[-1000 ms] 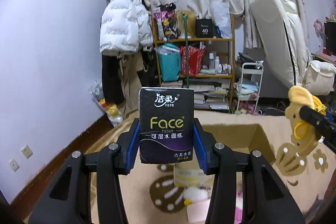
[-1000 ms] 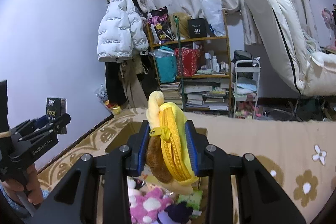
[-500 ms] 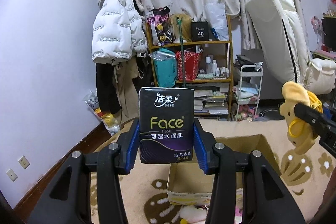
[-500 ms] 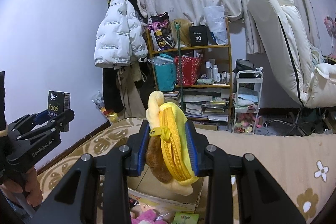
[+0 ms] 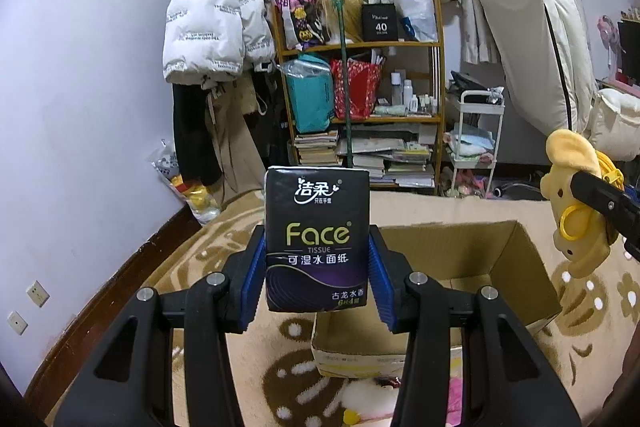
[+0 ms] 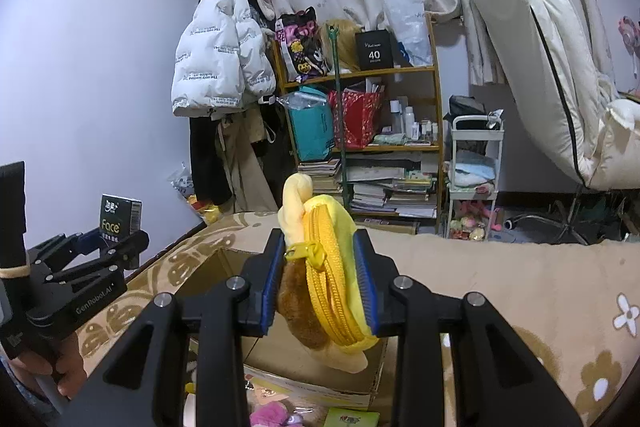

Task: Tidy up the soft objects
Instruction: 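Lift the tissue pack with the left tool while the right tool lifts the yellow plush over the box, then open the left tool to drop the tissue pack while the right tool drops the yellow plush into the box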

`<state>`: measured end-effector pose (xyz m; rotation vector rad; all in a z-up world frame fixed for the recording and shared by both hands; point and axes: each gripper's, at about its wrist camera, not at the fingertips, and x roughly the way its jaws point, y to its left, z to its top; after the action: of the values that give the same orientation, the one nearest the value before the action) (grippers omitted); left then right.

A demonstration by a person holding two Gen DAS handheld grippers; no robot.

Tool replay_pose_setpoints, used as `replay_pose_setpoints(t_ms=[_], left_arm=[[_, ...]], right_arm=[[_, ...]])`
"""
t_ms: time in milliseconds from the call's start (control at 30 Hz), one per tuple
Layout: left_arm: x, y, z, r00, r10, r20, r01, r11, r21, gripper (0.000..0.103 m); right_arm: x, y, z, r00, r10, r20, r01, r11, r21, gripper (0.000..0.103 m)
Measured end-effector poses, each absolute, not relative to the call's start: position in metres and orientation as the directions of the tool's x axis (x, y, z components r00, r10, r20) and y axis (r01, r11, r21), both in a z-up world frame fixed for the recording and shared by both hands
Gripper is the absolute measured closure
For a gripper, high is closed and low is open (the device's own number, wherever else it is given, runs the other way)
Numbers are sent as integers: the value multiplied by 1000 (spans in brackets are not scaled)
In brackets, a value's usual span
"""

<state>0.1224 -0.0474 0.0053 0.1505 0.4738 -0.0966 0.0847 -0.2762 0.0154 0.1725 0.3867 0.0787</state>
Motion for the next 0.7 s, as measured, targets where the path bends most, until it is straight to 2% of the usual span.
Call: replay_pose_setpoints(t_ms=[333,700], left_arm=[[136,-54,-16,859,-77,-507,161,979,126,57],[156,-63,-50,777,-92,-622,200,974,105,57]], right_arm=[[97,-276,-8,912,124,-390,-48,979,198,67],[115,-280,-36,873,158,-461,-53,971,232,67]])
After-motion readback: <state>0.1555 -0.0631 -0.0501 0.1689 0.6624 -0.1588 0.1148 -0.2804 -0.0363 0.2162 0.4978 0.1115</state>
